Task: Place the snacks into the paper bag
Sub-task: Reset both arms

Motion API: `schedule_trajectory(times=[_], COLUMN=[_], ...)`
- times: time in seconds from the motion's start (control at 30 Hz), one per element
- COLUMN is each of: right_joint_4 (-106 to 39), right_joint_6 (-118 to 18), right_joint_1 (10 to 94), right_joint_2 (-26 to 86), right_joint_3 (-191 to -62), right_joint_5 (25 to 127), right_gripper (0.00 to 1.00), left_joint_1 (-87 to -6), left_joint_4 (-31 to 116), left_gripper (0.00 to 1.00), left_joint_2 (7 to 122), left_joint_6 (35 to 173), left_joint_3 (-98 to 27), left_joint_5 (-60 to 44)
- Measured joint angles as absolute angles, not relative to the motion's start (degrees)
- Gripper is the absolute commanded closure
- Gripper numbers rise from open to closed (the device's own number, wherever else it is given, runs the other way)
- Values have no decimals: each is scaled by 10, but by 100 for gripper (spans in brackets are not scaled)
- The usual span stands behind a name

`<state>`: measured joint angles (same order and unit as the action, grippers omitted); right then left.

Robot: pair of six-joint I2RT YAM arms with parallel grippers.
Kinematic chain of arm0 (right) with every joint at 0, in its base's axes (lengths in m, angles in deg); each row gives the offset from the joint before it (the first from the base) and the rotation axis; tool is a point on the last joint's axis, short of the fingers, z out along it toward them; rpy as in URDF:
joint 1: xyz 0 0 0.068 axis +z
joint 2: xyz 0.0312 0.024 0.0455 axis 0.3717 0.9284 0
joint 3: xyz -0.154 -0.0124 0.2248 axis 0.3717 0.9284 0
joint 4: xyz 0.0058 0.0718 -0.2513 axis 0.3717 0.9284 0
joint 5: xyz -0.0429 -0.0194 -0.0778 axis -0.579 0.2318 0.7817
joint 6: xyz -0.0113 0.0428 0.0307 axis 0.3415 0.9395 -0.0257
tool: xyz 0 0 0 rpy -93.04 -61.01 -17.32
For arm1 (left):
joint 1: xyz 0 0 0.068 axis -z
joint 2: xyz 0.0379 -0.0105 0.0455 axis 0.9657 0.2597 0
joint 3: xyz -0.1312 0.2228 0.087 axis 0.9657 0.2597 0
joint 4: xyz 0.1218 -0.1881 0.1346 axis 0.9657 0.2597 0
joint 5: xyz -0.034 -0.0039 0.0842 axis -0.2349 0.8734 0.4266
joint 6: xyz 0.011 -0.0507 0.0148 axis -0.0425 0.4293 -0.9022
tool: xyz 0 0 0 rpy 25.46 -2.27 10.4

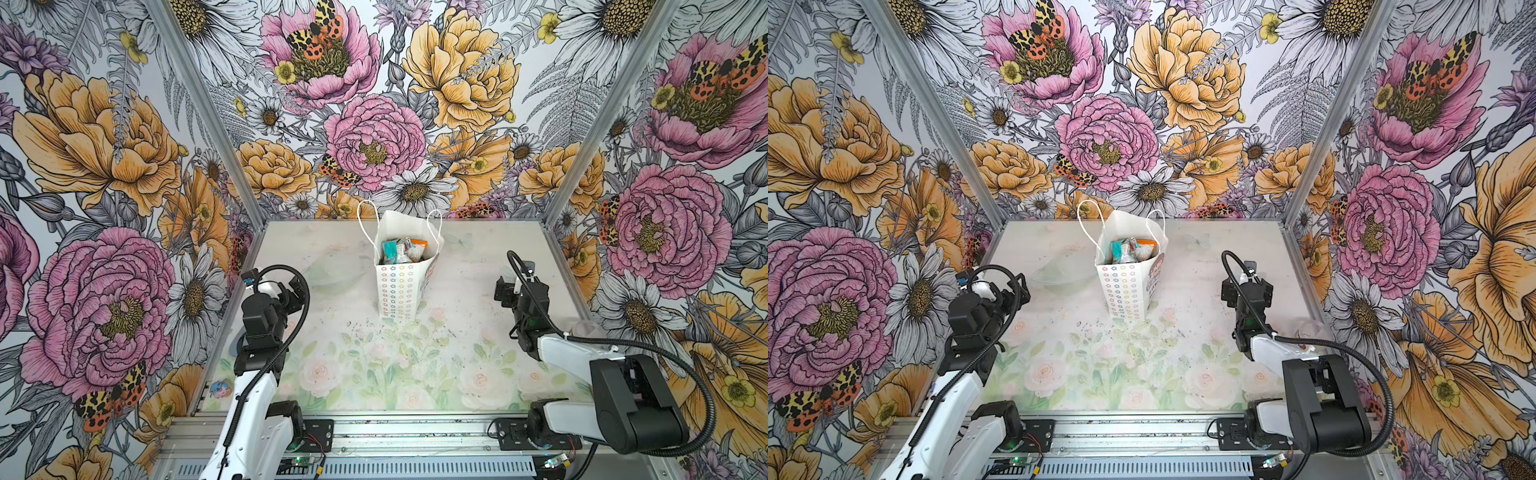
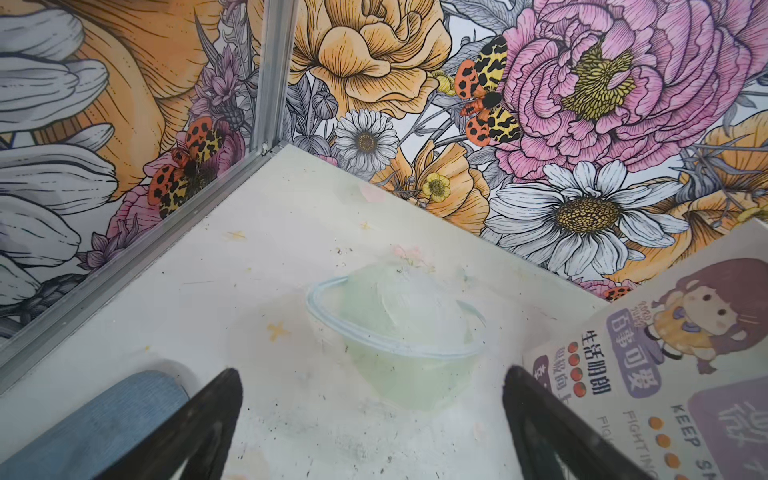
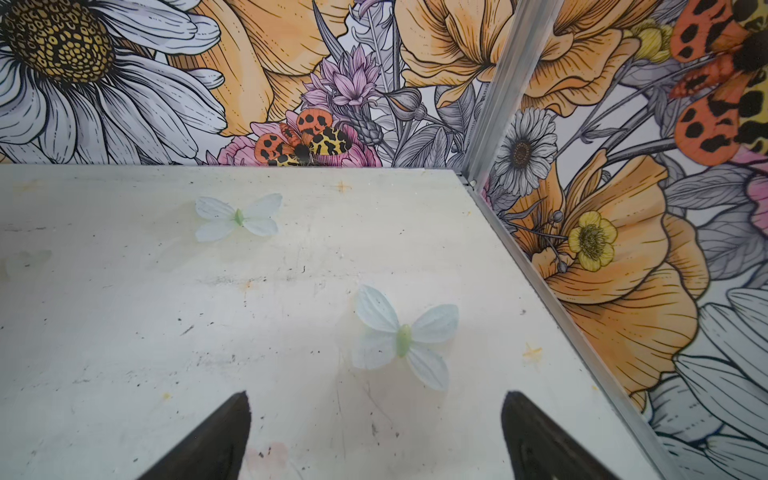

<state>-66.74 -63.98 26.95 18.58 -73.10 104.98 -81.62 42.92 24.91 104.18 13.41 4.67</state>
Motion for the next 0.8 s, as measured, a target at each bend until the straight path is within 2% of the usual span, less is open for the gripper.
schedule_trajectory(times=[0.23, 0.47, 0.8], right_joint_4=[-731, -797, -820], right_joint_6=[-639, -624, -624], right_joint_1=[245, 216, 216], right_joint_2=[275, 289, 291], right_joint_3=[-733, -721, -721], right_joint_5=[1035, 1022, 1017], right_gripper=[4, 3, 3], left_joint_1=[-821, -821, -823], left_joint_4=[328, 216, 117], left_gripper=[1, 1, 1], left_joint_2=[273, 316, 420], left_joint_6=[996, 969, 942], left_joint_3=[170, 232, 235], left_joint_5=[51, 60, 71])
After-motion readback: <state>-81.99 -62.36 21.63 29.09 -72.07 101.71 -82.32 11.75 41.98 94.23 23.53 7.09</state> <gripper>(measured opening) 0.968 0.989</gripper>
